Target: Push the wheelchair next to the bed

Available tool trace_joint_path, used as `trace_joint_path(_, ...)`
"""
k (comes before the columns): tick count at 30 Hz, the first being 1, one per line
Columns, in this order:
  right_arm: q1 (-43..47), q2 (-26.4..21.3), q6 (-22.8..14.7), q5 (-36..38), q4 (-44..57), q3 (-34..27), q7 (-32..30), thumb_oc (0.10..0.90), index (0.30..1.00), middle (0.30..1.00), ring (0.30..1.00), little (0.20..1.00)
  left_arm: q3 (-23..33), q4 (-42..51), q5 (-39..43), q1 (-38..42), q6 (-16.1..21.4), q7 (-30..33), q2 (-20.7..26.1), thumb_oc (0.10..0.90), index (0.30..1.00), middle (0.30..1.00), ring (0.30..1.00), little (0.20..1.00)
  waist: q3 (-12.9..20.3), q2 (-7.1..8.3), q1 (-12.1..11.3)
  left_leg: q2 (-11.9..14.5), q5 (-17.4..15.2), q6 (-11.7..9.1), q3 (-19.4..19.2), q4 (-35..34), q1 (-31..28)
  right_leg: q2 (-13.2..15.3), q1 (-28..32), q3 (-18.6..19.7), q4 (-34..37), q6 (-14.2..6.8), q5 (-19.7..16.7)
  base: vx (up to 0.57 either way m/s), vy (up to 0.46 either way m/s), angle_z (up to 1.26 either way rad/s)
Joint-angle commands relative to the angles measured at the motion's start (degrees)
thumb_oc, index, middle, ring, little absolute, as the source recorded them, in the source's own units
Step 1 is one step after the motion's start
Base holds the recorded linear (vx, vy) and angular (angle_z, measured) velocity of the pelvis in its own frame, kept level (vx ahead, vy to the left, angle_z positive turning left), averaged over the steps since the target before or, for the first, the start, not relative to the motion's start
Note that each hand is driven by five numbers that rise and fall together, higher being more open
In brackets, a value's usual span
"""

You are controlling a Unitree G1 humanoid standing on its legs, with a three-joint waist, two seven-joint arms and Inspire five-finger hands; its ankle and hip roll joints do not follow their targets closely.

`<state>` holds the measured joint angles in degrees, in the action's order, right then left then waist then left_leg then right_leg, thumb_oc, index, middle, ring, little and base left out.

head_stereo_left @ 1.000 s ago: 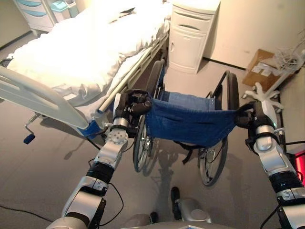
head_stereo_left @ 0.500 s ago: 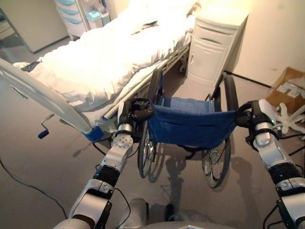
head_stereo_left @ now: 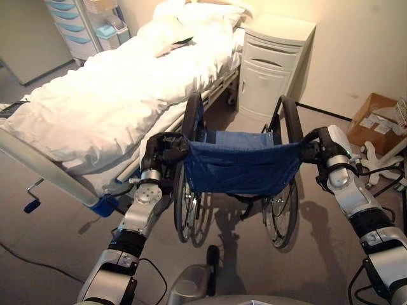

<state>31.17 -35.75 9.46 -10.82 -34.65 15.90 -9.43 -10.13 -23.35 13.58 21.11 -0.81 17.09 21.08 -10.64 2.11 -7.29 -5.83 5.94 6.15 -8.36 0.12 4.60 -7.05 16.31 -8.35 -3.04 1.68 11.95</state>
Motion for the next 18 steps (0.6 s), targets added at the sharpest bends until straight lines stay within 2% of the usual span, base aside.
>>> trace_joint_path(1,-8.0,0.3,-2.0,-0.9,-1.8,1.4,4.5,0.400,0.300,0.300,0.300,0.300,-2.0,-5.2,-4.3,-2.7,-2.4,-2.9,5.4,0.400,0.300,0.300,0.300,0.300,2.7,-0.22,-1.0,1.7,-3.3,-2.1,2.3,1.1,1.1,12.4,-4.3,-1.0,-19.0,-9.6,-10.7,0.23,0.146,-0.05)
trace_joint_path(4,-9.4,0.5,-2.5,-0.3,-1.0,0.8,3.1,0.400,0.300,0.300,0.300,0.300,-2.0,-5.0,-5.4,-2.3,-2.8,-2.9,5.5,0.400,0.300,0.300,0.300,0.300,2.8,-0.66,-0.7,1.3,-3.9,-1.5,3.3,1.1,0.4,13.4,-6.5,-0.9,-24.5,-9.5,-12.7,0.27,0.149,-0.07)
trace_joint_path(5,-10.5,0.7,-3.1,-0.1,-0.1,0.2,2.5,0.400,0.300,0.300,0.300,0.300,-2.1,-5.1,-6.1,-2.3,-2.6,-2.9,5.6,0.400,0.300,0.300,0.300,0.300,2.9,-0.74,-0.6,0.8,-4.5,-1.0,3.7,1.5,0.2,13.7,-7.8,-0.8,-27.8,-9.7,-14.3,0.30,0.110,-0.05)
trace_joint_path(6,-11.3,0.9,-3.5,0.0,0.7,-0.1,2.2,0.400,0.300,0.300,0.300,0.300,-1.9,-5.1,-6.5,-2.2,-2.8,-2.8,5.7,0.400,0.300,0.300,0.300,0.300,2.9,-0.67,-0.4,0.5,-4.8,-0.8,3.7,1.8,-0.1,14.1,-8.5,-0.8,-28.2,-9.8,-15.7,0.39,0.111,0.05)
trace_joint_path(8,-11.7,1.4,-3.1,-0.3,2.2,0.3,1.9,0.400,0.300,0.300,0.300,0.300,-1.8,-5.4,-6.4,-2.3,-2.6,-1.8,5.8,0.400,0.300,0.300,0.300,0.300,2.5,-0.65,0.4,0.6,-5.4,-0.8,3.6,2.4,-1.1,14.4,-11.5,-0.8,-25.1,-9.7,-16.2,0.31,0.034,0.24)
trace_joint_path(10,-11.2,1.7,-2.9,-0.4,2.9,1.2,1.5,0.400,0.300,0.300,0.300,0.300,-1.5,-6.8,-6.1,-1.8,-1.7,-0.9,6.0,0.400,0.300,0.300,0.300,0.300,1.3,-1.47,1.8,1.8,-6.6,-1.1,3.7,2.4,-4.0,14.3,-18.8,-1.9,-21.4,-8.9,-15.5,0.22,-0.030,0.19)
trace_joint_path(11,-10.7,1.7,-2.8,-0.2,2.9,1.6,1.5,0.400,0.300,0.300,0.300,0.300,-1.3,-7.2,-6.0,-1.2,-1.5,-0.9,6.2,0.400,0.300,0.300,0.300,0.300,0.5,-1.33,2.6,1.8,-7.8,-1.1,3.9,2.2,-5.6,14.4,-22.3,-2.4,-19.0,-8.7,-16.1,0.21,-0.066,-0.18)
trace_joint_path(12,-10.4,1.6,-2.6,0.1,3.0,1.7,1.5,0.400,0.300,0.300,0.300,0.300,-1.2,-7.3,-6.1,-0.7,-1.7,-1.0,6.4,0.400,0.300,0.300,0.300,0.300,-0.1,-1.14,3.2,1.7,-8.5,-1.0,4.1,2.2,-6.5,14.5,-23.3,-2.8,-17.1,-8.7,-16.6,0.35,-0.155,-0.14)
trace_joint_path(13,-10.1,0.9,-1.9,0.9,3.1,1.6,1.1,0.400,0.300,0.300,0.300,0.300,-1.5,-7.4,-6.2,0.2,-1.7,-1.7,6.7,0.400,0.300,0.300,0.300,0.300,-1.0,0.19,4.7,0.4,-11.0,-0.9,5.2,2.8,-8.1,14.3,-26.4,-1.8,-9.3,-9.2,-19.3,0.29,-0.133,-0.01)
trace_joint_path(14,-10.0,0.8,-1.8,1.0,3.2,1.6,1.0,0.400,0.300,0.300,0.300,0.300,-1.5,-7.4,-6.2,0.3,-1.6,-1.8,6.6,0.400,0.300,0.300,0.300,0.300,-1.2,0.19,4.9,0.4,-11.4,-0.9,5.4,3.0,-8.4,14.3,-26.2,-1.9,-8.4,-9.3,-19.5,0.36,-0.175,0.49)
trace_joint_path(15,-10.0,0.4,-1.0,1.0,3.8,1.2,1.1,0.400,0.300,0.300,0.300,0.300,-2.0,-7.8,-6.4,1.0,-1.6,-1.9,6.3,0.400,0.300,0.300,0.300,0.300,-1.4,0.73,6.1,-0.3,-13.0,-1.0,6.3,3.7,-9.4,14.2,-27.2,-1.1,-2.8,-9.9,-20.8,0.25,-0.107,0.71)
trace_joint_path(17,-10.2,0.1,0.2,0.9,4.9,0.8,1.3,0.400,0.300,0.300,0.300,0.300,-2.3,-8.2,-6.7,1.4,-1.5,-2.2,6.0,0.400,0.300,0.300,0.300,0.300,-1.5,0.84,6.9,-0.4,-13.8,-1.1,6.4,4.2,-10.0,13.9,-27.5,-0.9,-1.2,-9.9,-20.9,0.27,-0.122,0.72)
trace_joint_path(18,-10.7,-0.3,1.0,0.4,6.0,0.0,1.8,0.400,0.300,0.300,0.300,0.300,-2.5,-8.2,-7.1,1.5,-1.2,-2.4,5.5,0.400,0.300,0.300,0.300,0.300,-1.3,1.16,8.0,-0.4,-15.3,-1.0,5.7,5.4,-10.8,13.3,-27.4,-0.4,-1.6,-9.8,-20.9,0.21,-0.103,0.41)
